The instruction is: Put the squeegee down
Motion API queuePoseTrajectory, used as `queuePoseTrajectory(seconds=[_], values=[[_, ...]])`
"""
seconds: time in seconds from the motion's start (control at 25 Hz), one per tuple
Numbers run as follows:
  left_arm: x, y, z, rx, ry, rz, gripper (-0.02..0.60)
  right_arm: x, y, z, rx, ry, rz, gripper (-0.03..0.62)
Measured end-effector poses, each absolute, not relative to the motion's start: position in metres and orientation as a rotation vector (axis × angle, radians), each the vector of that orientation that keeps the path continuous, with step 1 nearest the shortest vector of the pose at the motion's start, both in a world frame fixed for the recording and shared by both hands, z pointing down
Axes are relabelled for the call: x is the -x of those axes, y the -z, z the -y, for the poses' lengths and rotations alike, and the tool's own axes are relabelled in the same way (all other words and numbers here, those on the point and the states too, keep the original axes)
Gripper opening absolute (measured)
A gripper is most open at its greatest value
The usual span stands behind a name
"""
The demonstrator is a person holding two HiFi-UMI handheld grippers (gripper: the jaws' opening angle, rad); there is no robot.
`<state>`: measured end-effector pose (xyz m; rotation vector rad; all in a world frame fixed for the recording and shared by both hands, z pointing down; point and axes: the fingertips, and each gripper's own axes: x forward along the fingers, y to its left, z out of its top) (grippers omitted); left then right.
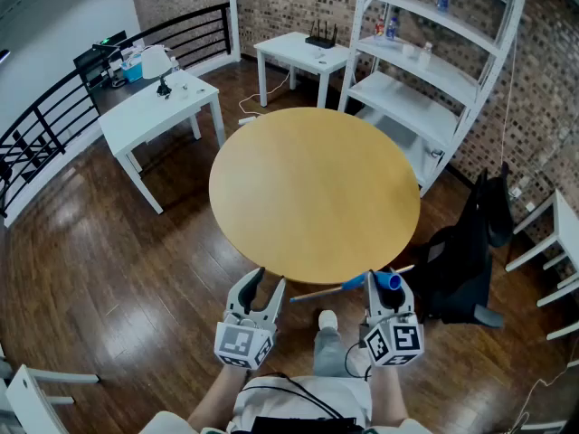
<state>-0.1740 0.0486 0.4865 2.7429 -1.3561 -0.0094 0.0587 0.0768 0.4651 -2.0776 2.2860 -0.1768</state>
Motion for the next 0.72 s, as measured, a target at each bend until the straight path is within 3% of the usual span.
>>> queuePoseTrajectory(seconds=[0.44, 0.72], values=[[0.043, -0.469, 0.094, -2.646, -0.033, 1.598, 0.161, -0.167, -0.545, 0.097, 1.989, 0.252, -2.591, 0.172], [0.024, -0.483, 0.134, -2.524, -0.125, 1.684, 0.161, -0.221, -0.64, 0.217, 2.099, 0.545, -2.536, 0.17]])
